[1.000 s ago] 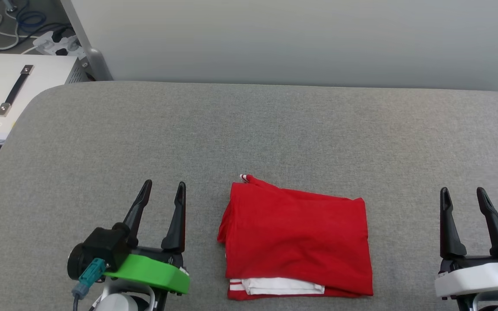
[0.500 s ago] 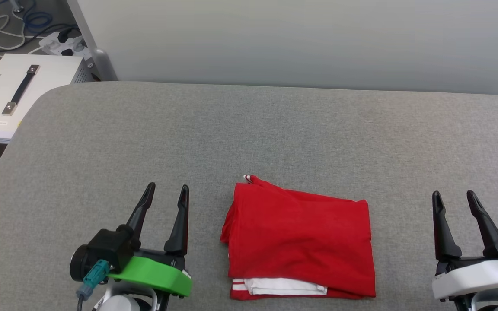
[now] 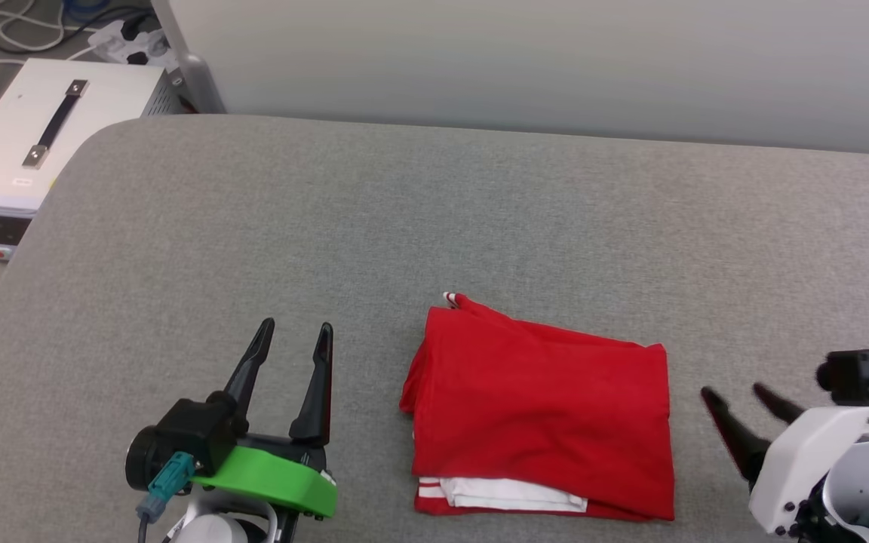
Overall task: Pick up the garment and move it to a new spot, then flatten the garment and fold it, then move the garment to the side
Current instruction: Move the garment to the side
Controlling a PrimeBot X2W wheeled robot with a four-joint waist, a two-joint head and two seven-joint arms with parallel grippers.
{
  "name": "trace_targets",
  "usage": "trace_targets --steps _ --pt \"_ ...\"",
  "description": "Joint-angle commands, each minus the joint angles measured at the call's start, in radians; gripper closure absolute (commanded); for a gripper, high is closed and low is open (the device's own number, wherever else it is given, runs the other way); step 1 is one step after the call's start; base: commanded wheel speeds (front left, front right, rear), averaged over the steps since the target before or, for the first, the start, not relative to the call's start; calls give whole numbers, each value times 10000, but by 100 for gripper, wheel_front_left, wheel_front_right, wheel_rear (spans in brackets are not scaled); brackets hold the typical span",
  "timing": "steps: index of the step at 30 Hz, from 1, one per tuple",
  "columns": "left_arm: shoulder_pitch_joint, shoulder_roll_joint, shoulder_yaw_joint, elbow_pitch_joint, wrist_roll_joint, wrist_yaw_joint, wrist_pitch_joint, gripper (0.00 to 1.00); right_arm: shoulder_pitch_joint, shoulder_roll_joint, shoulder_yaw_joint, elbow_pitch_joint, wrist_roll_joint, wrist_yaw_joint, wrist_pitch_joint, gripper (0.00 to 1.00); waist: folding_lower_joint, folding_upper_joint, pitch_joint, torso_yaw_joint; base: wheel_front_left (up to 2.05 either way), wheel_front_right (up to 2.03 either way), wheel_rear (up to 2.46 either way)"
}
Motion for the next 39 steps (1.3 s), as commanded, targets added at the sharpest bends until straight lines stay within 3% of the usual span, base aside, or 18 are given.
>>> trace_targets --steps 1,7,11,21,31,32,33,34,39 --pt "-132 -55 -8 -10 44 -27 -57 0 -141 140 19 -158 221 -2 744 0 0 -1 159 182 0 0 0" --pt "-336 -99 -91 -20 53 -27 -57 0 -398 505 -396 -335 -335 -2 3779 0 0 -1 500 579 0 0 0" --pt "-437 -137 -150 2 47 -27 -57 0 -689 664 -449 -113 -702 -2 4626 0 0 -1 720 851 0 0 0" --pt "-759 -184 -307 6 10 -27 -57 0 -1380 1105 -671 797 -1085 -2 4762 0 0 -1 1288 1425 0 0 0" --pt "-929 -219 -354 6 46 -27 -57 0 -1368 1260 -204 2119 -1227 -2 4670 0 0 -1 1510 1677 0 0 0" --pt "-930 -220 -352 12 49 -27 -57 0 -1357 1240 -109 2253 -1213 -2 4628 51 0 -1 1505 1678 0 0 0" --pt "-930 -221 -348 17 53 -27 -57 0 -1360 1222 -63 2344 -1202 -2 4562 85 0 -1 1500 1676 0 0 0" --pt "-927 -222 -339 24 60 -27 -57 0 -1366 1200 -23 2428 -1191 -2 4490 100 0 -1 1487 1670 0 0 0" --pt "-874 -207 -263 38 85 -27 -57 0 -1533 833 287 2546 -1218 -2 3877 100 0 -1 1307 1475 0 0 0"
